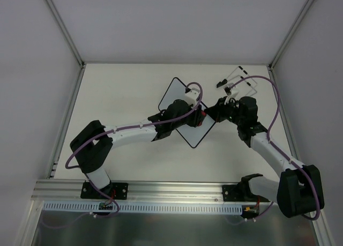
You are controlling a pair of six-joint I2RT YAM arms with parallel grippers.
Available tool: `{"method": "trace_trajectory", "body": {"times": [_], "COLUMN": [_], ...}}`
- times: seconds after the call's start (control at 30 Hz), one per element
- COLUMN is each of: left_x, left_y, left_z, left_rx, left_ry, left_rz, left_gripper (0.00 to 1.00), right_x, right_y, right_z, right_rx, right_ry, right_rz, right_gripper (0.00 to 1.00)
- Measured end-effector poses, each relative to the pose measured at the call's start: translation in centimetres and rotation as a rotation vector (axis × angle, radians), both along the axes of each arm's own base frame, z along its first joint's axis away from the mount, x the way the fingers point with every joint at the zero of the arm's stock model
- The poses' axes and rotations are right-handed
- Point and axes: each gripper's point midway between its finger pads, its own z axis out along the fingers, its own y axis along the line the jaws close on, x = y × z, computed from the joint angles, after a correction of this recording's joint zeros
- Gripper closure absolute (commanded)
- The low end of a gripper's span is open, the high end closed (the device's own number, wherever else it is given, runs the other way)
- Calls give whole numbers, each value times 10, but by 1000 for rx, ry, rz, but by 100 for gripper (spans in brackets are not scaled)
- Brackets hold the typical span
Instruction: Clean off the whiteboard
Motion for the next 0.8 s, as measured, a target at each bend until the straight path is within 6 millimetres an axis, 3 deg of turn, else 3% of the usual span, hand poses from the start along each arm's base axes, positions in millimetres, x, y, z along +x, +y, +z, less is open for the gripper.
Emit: {"method": "trace_trajectory", "body": {"times": [0.8], "left_x": [-7], "left_y": [-9], "left_z": [0], "left_rx": [16], "left_ry": [-9], "left_rz": [-33], "left_gripper": [100], "right_x": [3], "right_y": [-1], "right_z": [-2], "right_rx": [-5], "right_ry": [10], "right_rz": [-10], "right_gripper": [100]}}
